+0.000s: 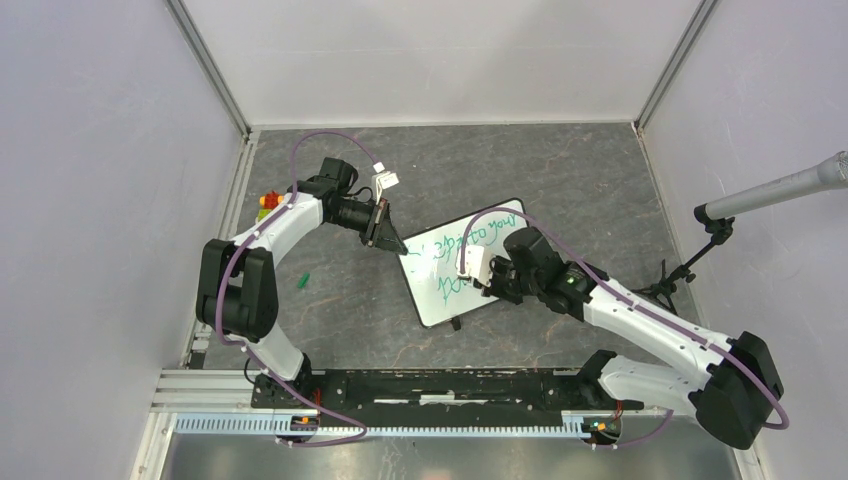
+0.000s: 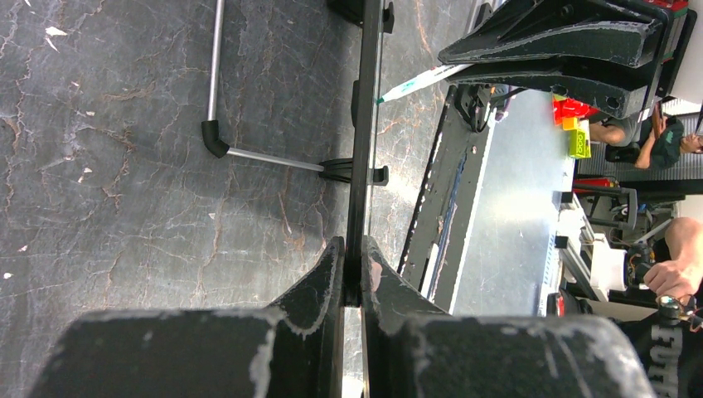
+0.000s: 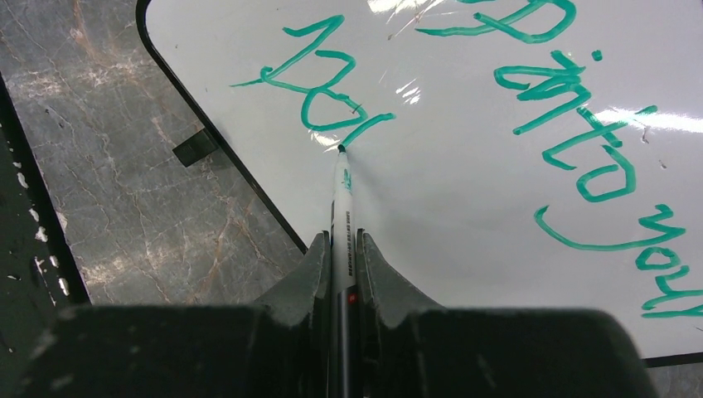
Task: Write a sentence on the whiteboard
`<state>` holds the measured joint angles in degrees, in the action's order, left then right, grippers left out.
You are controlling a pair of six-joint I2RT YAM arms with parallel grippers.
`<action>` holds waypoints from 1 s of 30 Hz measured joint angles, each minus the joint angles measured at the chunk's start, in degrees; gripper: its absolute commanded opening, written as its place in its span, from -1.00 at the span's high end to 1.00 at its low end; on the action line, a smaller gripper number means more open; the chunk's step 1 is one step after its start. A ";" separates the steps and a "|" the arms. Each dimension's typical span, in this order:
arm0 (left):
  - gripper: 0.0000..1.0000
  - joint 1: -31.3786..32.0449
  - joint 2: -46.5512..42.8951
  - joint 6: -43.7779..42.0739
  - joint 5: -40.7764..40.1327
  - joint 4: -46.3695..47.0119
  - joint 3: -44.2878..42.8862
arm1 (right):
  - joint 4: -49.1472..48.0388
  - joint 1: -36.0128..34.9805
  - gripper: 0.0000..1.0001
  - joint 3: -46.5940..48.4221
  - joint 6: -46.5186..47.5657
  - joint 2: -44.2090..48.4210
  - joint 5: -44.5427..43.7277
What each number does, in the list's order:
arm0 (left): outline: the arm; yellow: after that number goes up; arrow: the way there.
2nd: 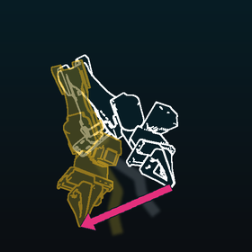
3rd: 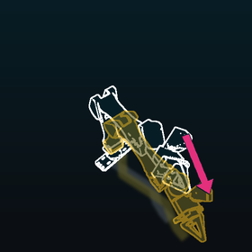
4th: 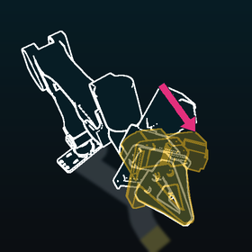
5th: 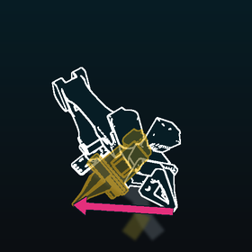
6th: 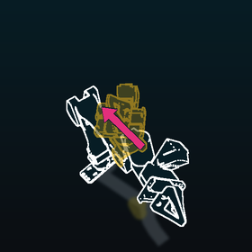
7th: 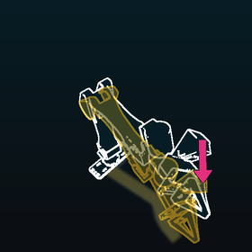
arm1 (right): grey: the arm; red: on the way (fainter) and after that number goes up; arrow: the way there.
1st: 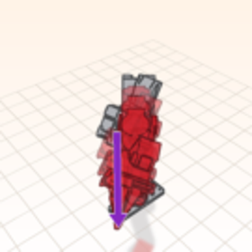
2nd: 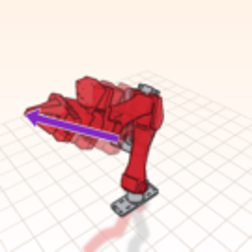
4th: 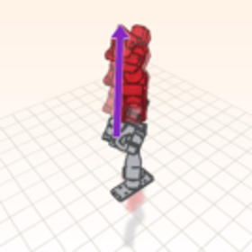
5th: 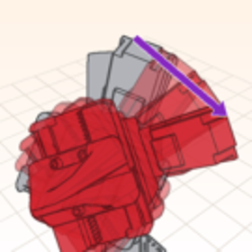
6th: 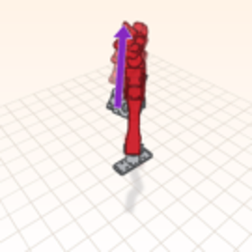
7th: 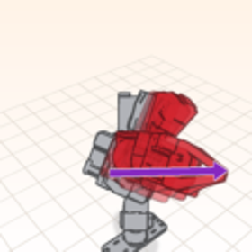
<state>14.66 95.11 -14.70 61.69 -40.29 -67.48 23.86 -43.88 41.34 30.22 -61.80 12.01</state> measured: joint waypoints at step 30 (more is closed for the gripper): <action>0.95 0.00 0.00 0.00 0.00 -0.02 0.00 | 0.24 0.02 1.00 0.02 0.07 1.09 -2.86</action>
<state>14.66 95.11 -14.70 61.69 -40.32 -67.48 24.10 -43.86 41.36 30.28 -60.71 9.15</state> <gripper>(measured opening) 0.136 0.162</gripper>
